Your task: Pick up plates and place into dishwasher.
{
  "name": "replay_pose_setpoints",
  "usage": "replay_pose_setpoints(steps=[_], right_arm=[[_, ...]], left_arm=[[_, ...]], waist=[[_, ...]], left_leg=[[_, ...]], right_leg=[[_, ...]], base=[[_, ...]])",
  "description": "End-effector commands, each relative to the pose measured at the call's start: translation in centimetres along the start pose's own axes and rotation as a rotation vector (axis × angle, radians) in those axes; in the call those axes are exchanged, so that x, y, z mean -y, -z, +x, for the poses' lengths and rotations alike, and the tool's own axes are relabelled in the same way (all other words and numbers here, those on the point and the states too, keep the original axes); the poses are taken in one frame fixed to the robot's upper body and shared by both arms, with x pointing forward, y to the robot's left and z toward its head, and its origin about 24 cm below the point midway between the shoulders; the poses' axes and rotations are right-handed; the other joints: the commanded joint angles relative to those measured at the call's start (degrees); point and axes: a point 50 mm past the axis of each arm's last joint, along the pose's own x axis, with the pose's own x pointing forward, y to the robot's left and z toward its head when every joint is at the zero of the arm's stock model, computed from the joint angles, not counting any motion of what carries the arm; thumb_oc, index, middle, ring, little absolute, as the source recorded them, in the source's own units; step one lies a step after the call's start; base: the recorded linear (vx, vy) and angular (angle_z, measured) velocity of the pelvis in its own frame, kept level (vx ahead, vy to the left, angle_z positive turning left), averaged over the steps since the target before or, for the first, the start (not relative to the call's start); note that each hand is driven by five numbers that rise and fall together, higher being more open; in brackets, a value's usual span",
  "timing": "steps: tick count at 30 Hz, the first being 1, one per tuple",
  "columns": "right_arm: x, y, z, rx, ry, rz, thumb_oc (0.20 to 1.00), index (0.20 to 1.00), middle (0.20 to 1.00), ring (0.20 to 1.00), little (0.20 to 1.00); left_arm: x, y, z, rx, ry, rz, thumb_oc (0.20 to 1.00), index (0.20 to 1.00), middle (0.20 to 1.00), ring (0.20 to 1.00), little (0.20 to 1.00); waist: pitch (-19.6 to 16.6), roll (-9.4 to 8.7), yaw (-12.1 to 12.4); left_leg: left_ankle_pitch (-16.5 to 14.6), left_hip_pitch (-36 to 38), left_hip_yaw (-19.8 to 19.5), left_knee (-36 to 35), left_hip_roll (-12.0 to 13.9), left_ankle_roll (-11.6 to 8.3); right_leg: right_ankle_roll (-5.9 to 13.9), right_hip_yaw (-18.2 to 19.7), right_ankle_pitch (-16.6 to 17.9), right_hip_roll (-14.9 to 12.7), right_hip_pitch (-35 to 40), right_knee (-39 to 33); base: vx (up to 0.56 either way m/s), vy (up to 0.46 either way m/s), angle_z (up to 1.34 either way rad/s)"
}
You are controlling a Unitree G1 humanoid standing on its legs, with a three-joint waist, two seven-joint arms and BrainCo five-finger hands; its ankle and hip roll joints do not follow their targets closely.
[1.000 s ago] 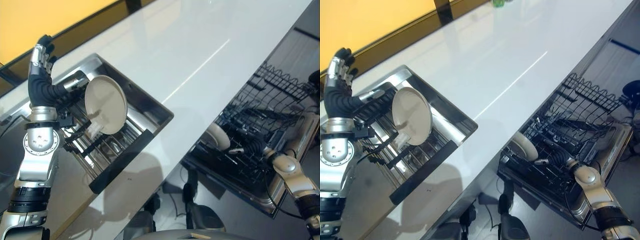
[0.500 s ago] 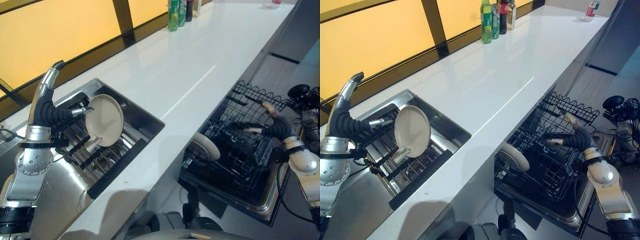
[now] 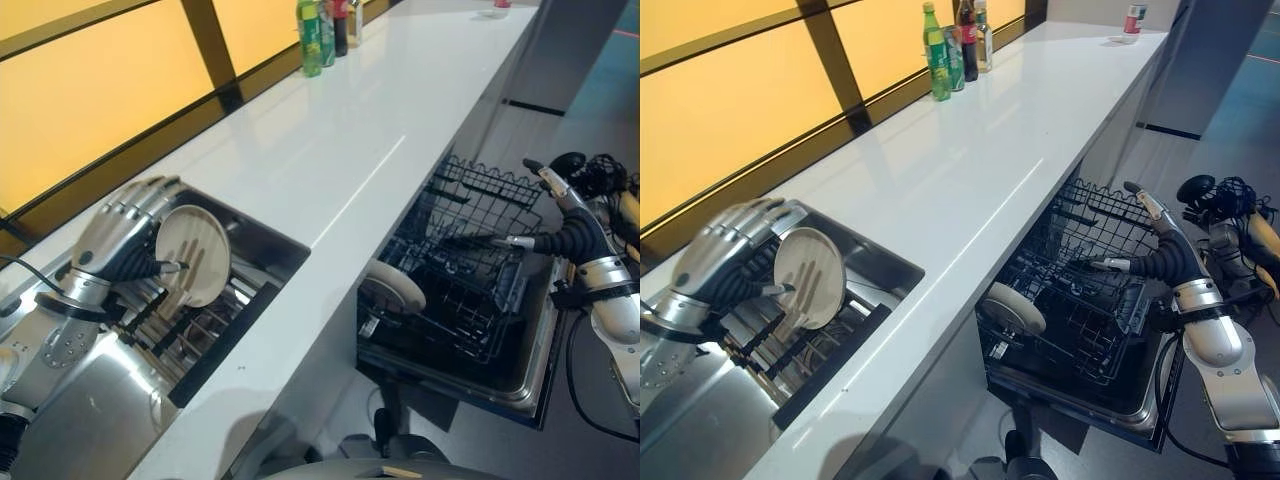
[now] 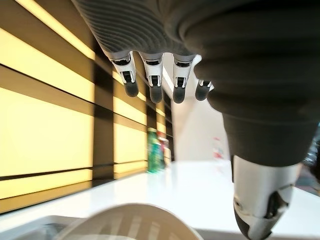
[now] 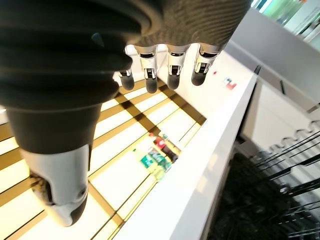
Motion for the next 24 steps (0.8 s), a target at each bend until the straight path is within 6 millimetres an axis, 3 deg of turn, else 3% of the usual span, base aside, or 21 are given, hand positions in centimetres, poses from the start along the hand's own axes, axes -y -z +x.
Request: replay_pose_setpoints(steps=[1,12,24], right_arm=[[1.5,-1.6,0.2,0.080,-0.009,-0.033,1.000,1.000,1.000,1.000,1.000],[1.9,-2.0,0.8,0.114,-0.001,-0.038,1.000,1.000,1.000,1.000,1.000],[2.1,-1.7,0.4,0.104,-0.029,-0.041,1.000,1.000,1.000,1.000,1.000]], left_arm=[[-1.4,1.2,0.0,-0.012,-0.013,0.058,1.000,1.000,1.000,1.000,1.000],[-0.5,1.8,0.2,-0.053,-0.051,0.132,1.000,1.000,1.000,1.000,1.000],[0.0,2.4,-0.7,-0.009,0.058,0.288,1.000,1.000,1.000,1.000,1.000]], waist=[[-4.1,-2.27,-1.0],[0.2,-2.26,-2.1],[1.0,-2.76,-1.7]], left_leg=[[0.9,-4.5,-0.7,1.8,-2.9,-0.41],[-0.3,-6.4,0.3,3.1,-4.9,1.37],[-1.0,-7.7,-0.2,5.9,-5.5,1.60]], right_leg=[[5.67,-0.6,-9.4,-4.1,4.7,4.5],[8.09,2.0,-8.2,-5.6,0.6,6.2],[9.11,1.7,-7.8,-6.4,-0.1,7.4]], base=[[0.14,0.155,-0.11],[0.07,0.091,-0.12],[0.06,0.030,-0.02]])
